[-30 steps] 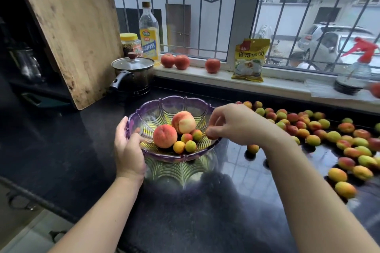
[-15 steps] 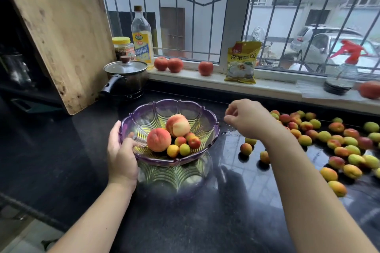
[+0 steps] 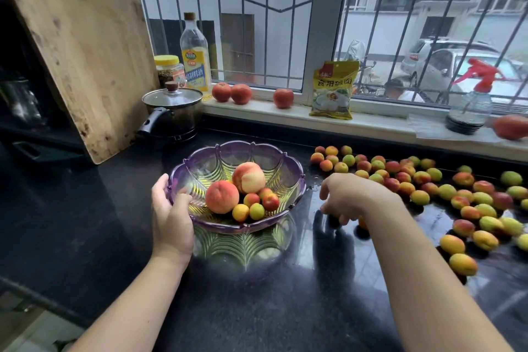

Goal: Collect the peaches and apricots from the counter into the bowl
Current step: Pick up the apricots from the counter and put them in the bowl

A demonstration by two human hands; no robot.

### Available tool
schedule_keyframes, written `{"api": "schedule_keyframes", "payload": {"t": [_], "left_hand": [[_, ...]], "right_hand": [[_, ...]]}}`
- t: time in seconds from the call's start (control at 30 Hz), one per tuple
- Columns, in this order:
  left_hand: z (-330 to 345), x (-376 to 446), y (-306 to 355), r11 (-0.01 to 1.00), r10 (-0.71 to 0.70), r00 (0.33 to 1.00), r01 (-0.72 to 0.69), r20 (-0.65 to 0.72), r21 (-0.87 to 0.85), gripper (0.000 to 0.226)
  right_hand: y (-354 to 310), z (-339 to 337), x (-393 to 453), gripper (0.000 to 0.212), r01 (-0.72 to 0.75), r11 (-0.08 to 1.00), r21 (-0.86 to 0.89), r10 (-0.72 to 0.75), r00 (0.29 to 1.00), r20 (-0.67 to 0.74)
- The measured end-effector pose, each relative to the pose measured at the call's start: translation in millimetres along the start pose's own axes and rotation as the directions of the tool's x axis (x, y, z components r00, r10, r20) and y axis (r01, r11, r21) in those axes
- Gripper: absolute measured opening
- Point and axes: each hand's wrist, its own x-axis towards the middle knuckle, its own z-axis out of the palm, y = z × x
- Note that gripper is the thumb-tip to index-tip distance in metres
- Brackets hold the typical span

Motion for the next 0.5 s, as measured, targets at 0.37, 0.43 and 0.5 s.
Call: {"api": "schedule_keyframes", "payload": {"t": [0.37, 0.43, 0.5], "left_hand": [[6, -55, 26, 0.645, 0.612, 0.778, -0.594, 0.14, 0.48, 0.037], [17, -77, 28, 0.414, 0.638, 0.614, -0.783, 0.465, 0.465, 0.034], [30, -92, 29, 0.256, 0.568, 0.525, -0.845, 0.634, 0.47, 0.035]], "right_hand": [[10, -12, 1, 0.004, 0.053, 0.965, 0.258, -0.012, 0.988, -0.157], [11, -24, 3, 0.01, 0.118, 0.947, 0.298, -0.016, 0.947, -0.322], [10, -29, 4, 0.016, 0.176, 0.921, 0.349, -0.003, 0.896, -0.444]]}}
